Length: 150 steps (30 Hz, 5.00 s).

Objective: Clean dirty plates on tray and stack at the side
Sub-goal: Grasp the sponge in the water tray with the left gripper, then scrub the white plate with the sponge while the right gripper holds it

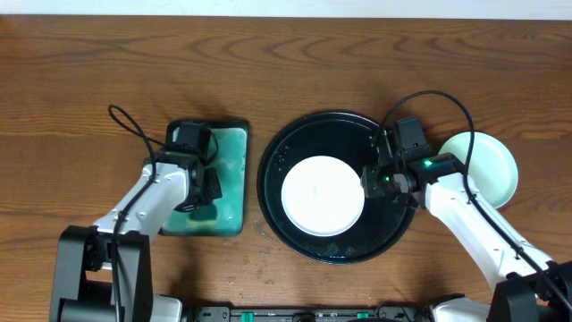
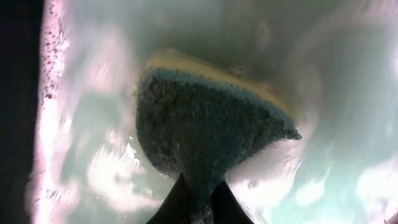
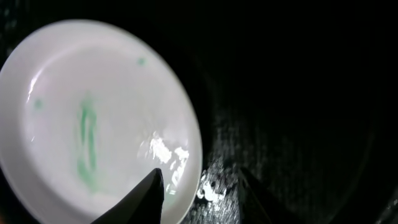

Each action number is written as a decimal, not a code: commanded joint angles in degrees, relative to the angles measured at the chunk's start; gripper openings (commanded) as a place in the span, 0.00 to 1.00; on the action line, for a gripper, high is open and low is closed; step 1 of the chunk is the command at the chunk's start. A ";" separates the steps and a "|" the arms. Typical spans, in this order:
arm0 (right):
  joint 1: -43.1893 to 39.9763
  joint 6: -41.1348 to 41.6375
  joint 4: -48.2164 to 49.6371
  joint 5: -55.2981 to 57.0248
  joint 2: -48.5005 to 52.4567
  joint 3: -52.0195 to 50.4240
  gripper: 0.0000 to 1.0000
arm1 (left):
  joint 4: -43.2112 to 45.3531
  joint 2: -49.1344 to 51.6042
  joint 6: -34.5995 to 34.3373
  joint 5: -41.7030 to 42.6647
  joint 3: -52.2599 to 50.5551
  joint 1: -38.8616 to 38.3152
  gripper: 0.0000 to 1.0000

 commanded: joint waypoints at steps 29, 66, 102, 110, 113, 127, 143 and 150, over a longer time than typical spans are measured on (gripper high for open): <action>1.05 -3.34 3.65 -4.96 15.76 -0.33 0.01 | 7.93 5.75 -10.12 18.97 15.69 -25.75 0.08; 1.05 -3.34 2.43 -4.48 15.76 -0.33 0.01 | 15.76 22.62 -14.93 27.87 17.57 -28.13 0.08; 1.05 -3.39 2.45 -3.82 15.76 -0.33 0.01 | -3.69 22.12 -17.88 18.21 17.70 -35.04 0.07; 1.05 -3.72 2.45 -3.85 15.76 -0.33 0.01 | -8.04 19.93 -18.53 -6.75 18.40 -29.64 0.07; 1.05 -4.26 2.43 -3.80 15.76 -0.33 0.01 | -8.00 19.93 -17.05 -11.52 18.69 -27.28 0.07; 1.03 -4.26 2.47 -3.63 15.76 -0.33 0.01 | 5.40 19.93 -9.53 5.09 18.84 -24.63 0.08; 1.03 -4.26 2.64 -3.63 15.76 -0.33 0.01 | 22.32 22.27 -11.74 27.19 18.40 -31.47 0.16; 1.03 -4.26 2.64 -3.63 15.76 -0.33 0.01 | 20.61 24.35 -9.49 23.26 18.49 -32.20 0.08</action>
